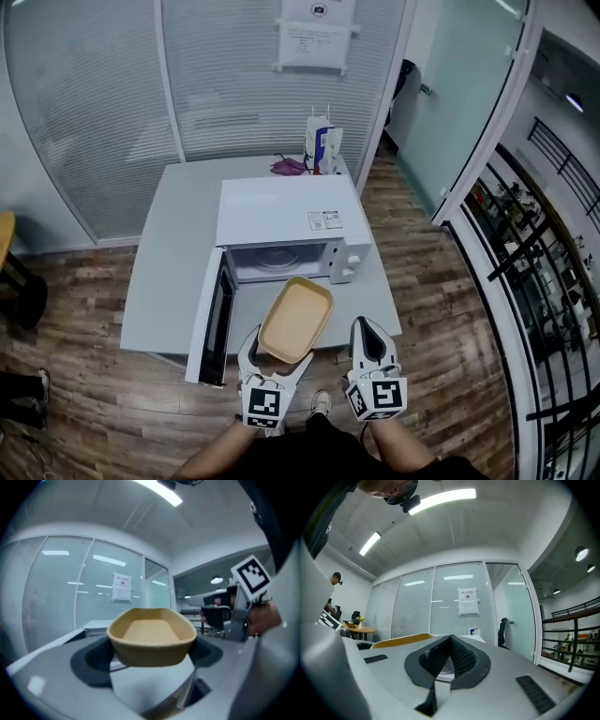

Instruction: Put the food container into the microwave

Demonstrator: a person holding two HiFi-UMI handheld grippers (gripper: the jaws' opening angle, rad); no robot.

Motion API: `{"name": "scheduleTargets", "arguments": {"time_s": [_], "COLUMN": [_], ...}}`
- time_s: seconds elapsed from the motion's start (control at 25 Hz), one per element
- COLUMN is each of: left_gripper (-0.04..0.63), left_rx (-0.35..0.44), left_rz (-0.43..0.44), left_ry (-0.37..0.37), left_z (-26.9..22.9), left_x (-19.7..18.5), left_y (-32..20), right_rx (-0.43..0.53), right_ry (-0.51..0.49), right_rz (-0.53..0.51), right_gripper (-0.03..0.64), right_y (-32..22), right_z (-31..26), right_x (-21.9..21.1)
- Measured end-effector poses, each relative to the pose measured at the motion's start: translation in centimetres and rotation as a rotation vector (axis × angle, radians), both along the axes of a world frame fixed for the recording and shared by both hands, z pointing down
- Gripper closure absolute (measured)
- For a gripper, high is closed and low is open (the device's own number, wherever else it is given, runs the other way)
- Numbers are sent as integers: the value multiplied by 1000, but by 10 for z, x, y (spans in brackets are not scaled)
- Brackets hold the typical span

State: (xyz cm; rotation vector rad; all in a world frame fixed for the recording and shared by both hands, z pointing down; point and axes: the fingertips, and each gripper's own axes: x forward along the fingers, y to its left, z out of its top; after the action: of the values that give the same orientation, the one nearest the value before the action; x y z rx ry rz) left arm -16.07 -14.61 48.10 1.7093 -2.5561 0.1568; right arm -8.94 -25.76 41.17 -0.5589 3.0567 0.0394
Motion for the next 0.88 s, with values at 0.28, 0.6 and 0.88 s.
{"name": "scheduleTargets", "arguments": {"time_s": [0.28,0.6,0.88], "left_gripper": [106,106,106], "left_rx": [-16,-60,-58], "left_rz": [-138,-277,-396], "left_ry": [8,6,25], "left_z": [14,24,38], "left_x": [-28,-54,-71], "left_y": [-16,-34,-40], "right_rx": [-1,-25,-31], "right_ry": [-47,13,45], "right_rz": [-51,-179,-249], "right_gripper": [612,612,612], "right_y": [-40,-69,-91], "right_z": [3,28,52], "right_x": [-23,-55,-65]}}
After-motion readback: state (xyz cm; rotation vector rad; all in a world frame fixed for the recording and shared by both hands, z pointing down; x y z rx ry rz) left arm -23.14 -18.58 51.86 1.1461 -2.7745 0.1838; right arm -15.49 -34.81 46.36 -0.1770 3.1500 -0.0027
